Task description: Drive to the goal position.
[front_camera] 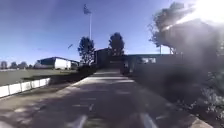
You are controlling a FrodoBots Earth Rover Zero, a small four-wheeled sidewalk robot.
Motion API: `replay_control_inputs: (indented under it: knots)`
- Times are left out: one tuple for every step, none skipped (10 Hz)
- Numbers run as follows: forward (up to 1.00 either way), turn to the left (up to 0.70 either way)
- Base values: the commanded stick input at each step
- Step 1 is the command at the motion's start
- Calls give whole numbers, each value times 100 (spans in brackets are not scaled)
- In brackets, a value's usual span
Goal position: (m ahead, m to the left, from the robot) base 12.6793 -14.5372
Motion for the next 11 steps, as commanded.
replay_control_inputs:
  knots:
    - [100,0]
    - [100,0]
    - [100,0]
    - [100,0]
    - [100,0]
    - [100,0]
    - [100,0]
    - [100,0]
    - [100,0]
    - [100,0]
    - [100,0]
